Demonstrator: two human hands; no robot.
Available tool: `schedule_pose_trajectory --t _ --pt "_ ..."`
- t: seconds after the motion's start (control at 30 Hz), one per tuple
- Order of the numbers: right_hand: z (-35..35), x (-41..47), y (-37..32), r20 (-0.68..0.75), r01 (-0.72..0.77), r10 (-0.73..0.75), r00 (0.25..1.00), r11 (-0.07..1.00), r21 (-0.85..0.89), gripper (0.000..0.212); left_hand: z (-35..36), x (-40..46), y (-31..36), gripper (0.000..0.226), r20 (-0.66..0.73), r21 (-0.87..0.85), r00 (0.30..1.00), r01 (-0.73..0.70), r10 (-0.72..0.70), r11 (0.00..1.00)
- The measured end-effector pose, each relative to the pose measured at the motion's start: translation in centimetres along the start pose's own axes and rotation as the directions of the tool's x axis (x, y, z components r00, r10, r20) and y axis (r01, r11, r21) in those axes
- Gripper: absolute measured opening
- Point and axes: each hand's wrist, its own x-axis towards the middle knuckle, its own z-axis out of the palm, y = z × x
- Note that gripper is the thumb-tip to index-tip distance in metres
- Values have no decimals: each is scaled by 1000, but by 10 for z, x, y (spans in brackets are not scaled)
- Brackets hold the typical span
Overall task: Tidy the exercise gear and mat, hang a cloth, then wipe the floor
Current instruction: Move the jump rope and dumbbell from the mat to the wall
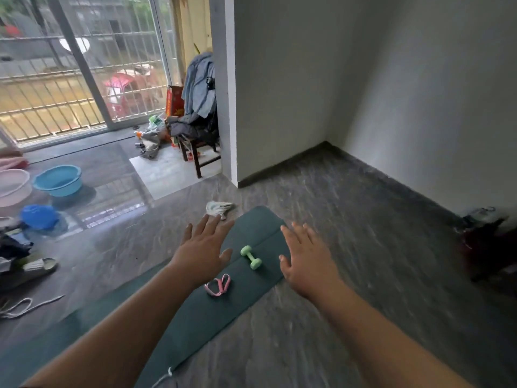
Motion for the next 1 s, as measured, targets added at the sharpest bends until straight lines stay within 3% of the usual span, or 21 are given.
schedule_pose_trajectory --t 0.3,0.4,0.67,0.73,0.8,0.87,1.0 --pt "58 120 47 135 155 -159 978 987 36 69 75 71 -24 67 75 -50 970 236 -232 970" --pt "93 168 52 240 185 -185 953 982 26 68 107 106 -52 67 117 -50 951 295 -287 954" --pt "226 288 61 377 162 -182 908 983 85 65 241 190 -113 69 250 -44 872 444 -420 895" --pt "253 309 68 350 143 -170 921 984 102 65 270 205 -124 70 262 -33 857 469 -445 883" --pt "343 345 93 365 132 -168 916 984 120 67 357 238 -148 69 253 -39 839 506 -481 862" --pt "380 367 107 369 159 -183 911 983 96 66 388 254 -161 67 252 -22 844 494 -474 869" --pt "569 411 158 452 238 -237 860 970 56 67 573 290 -202 66 318 38 829 474 -460 880"
